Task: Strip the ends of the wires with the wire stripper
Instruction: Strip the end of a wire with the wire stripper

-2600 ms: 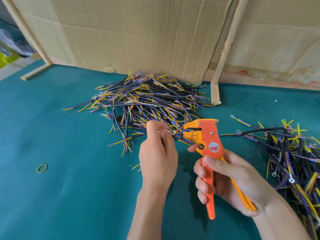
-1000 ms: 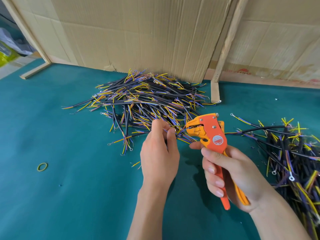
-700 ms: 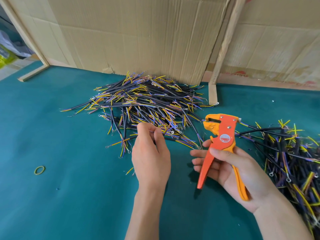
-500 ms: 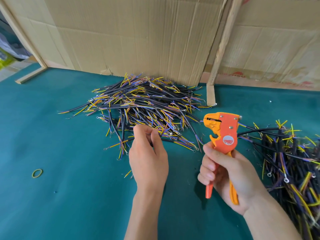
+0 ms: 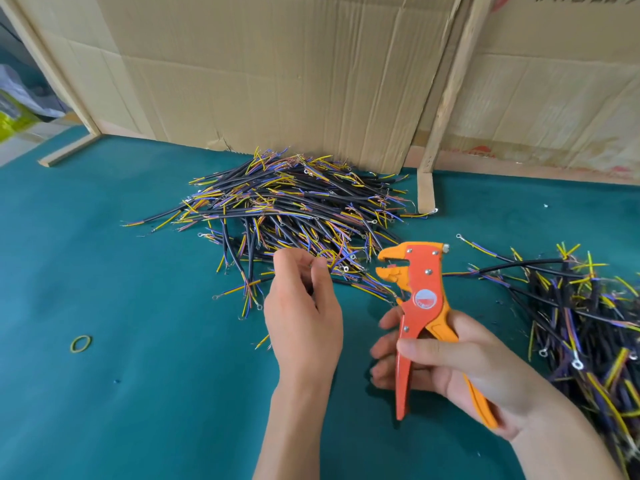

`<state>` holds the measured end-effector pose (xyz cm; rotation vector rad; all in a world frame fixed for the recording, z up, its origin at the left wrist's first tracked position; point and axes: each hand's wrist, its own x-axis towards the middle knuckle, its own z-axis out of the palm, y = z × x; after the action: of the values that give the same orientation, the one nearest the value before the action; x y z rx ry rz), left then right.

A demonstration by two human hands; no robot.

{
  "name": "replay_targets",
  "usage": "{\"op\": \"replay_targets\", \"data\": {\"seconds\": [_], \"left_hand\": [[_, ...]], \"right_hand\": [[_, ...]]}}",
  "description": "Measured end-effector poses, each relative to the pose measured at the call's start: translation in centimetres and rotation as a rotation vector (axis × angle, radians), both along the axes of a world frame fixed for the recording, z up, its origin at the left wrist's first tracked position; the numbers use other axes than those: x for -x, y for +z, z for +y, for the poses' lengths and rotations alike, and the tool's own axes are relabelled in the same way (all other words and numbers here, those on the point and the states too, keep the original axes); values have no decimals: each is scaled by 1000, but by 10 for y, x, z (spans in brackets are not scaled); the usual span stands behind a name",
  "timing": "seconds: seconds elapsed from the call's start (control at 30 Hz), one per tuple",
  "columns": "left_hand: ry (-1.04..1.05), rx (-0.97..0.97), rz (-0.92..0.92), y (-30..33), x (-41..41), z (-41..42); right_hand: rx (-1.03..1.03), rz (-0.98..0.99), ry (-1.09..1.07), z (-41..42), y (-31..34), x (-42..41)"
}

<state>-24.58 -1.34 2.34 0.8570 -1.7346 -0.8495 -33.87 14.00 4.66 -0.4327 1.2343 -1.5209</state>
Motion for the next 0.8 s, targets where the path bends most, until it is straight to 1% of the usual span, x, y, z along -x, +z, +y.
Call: {"op": "replay_targets", "data": {"seconds": [0.1, 0.17, 0.27, 0.37, 0.5, 0.8], "left_hand": [[-39, 16, 35, 1, 0, 1], [-53, 22, 65, 1, -1, 2], [-81, 33, 88, 0, 0, 4], [-104, 42, 91, -1, 0, 5], [-95, 52, 79, -2, 0, 4], [-106, 111, 55, -5, 1, 4]], "right_hand": [[-45, -21, 5, -2, -1, -2], [-46, -44, 1, -3, 0, -2], [-23, -66, 62, -2, 2, -3], [40, -89, 108, -1, 3, -5], [102, -110, 105, 1, 5, -3], [88, -75, 80, 2, 6, -2]]}}
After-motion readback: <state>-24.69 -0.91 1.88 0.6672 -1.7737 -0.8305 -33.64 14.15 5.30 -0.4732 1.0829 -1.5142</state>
